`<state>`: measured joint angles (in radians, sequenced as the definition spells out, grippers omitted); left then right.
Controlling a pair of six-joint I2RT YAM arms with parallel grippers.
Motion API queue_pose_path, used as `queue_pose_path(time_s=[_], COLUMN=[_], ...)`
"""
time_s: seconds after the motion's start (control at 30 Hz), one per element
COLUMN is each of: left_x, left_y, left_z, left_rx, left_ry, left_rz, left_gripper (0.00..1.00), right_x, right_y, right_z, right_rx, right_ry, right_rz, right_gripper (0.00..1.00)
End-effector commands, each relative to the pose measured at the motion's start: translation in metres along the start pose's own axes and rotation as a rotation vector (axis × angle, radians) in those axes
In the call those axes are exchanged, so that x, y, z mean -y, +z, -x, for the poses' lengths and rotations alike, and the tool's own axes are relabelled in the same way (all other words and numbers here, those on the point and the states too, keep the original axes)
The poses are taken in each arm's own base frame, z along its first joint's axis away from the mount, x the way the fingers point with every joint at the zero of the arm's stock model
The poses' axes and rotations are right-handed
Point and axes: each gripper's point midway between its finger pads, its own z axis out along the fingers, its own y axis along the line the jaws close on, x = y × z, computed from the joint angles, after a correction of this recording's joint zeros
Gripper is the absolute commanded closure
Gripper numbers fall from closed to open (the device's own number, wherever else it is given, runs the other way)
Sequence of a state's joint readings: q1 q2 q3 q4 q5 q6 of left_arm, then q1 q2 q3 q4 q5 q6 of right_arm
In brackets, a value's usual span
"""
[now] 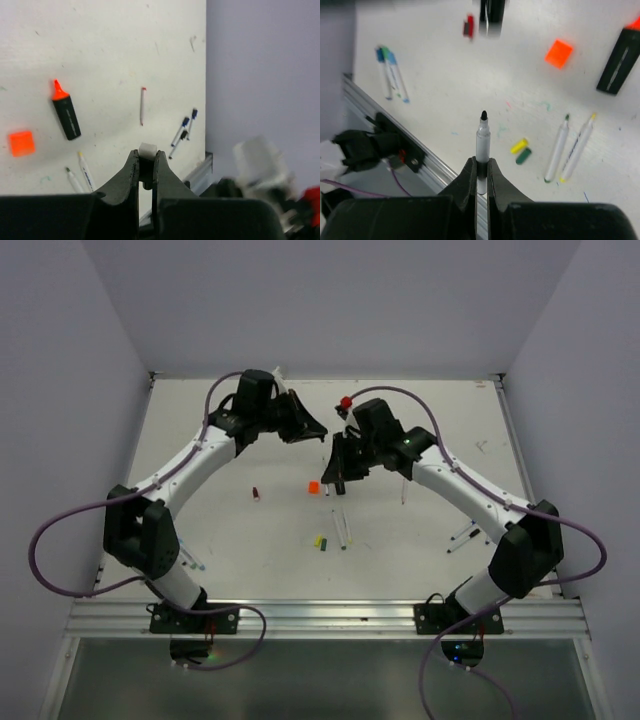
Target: Open the pen caps
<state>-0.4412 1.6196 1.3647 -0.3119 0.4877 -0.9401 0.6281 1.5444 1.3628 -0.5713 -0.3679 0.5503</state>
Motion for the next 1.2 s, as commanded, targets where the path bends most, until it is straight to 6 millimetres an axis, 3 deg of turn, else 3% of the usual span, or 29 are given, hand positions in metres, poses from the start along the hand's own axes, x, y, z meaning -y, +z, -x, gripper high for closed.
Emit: queue_pose_path(time_s=[0.0,0.17,0.23,0.3,0.33,0.37,0.4,0.47,0.5,0.6,0.8,0.9,1.03,1.17], left_x=[-0.025,-0.03,-0.046,-0.073,-0.098,-0.106,-0.134,-0.144,-0.166,-0.182,-0.209,-0.222,-0.241,-0.256], left_y=[-0.01,-0.02,-0.025,-0.031,-0.034,-0.04,-0.045,-0.055,-0.062,-0.075,-0.078,-0.078,-0.082,-0.084], left_z=[0.035,0.053,0.056,0.044,0.035,0.03,0.014,0.006,-0.003,-0.006,-0.013,-0.016,-0.021,-0.023], left_rx=[0.114,0.174,0.174,0.116,0.095,0.09,0.06,0.067,0.061,0.075,0.055,0.042,0.026,0.024], left_ry=[0.034,0.1,0.136,0.196,0.203,0.243,0.238,0.269,0.272,0.304,0.338,0.343,0.344,0.337], left_rz=[0.238,0.274,0.331,0.433,0.507,0.527,0.598,0.614,0.687,0.756,0.829,0.863,0.924,0.954], left_gripper=[1.0,1.0,1.0,1.0,1.0,1.0,1.0,1.0,1.0,1.0,1.0,1.0,1.0,1.0], right_x=[0.05,0.061,0.068,0.096,0.107,0.131,0.143,0.169,0.182,0.209,0.248,0.271,0.292,0.3], right_y=[0.0,-0.003,-0.008,-0.016,-0.019,-0.028,-0.034,-0.045,-0.05,-0.052,-0.049,-0.06,-0.065,-0.057], right_z=[-0.068,-0.078,-0.073,-0.063,-0.061,-0.053,-0.05,-0.041,-0.042,-0.04,-0.042,-0.043,-0.049,-0.049], right_rx=[-0.218,-0.248,-0.229,-0.219,-0.221,-0.203,-0.197,-0.185,-0.195,-0.211,-0.2,-0.197,-0.215,-0.217], right_ry=[-0.085,-0.072,-0.032,0.081,0.12,0.171,0.186,0.201,0.21,0.217,0.249,0.272,0.283,0.299], right_rz=[-0.295,-0.322,-0.334,-0.365,-0.374,-0.402,-0.432,-0.478,-0.524,-0.591,-0.698,-0.756,-0.796,-0.791], right_gripper=[1.0,1.0,1.0,1.0,1.0,1.0,1.0,1.0,1.0,1.0,1.0,1.0,1.0,1.0])
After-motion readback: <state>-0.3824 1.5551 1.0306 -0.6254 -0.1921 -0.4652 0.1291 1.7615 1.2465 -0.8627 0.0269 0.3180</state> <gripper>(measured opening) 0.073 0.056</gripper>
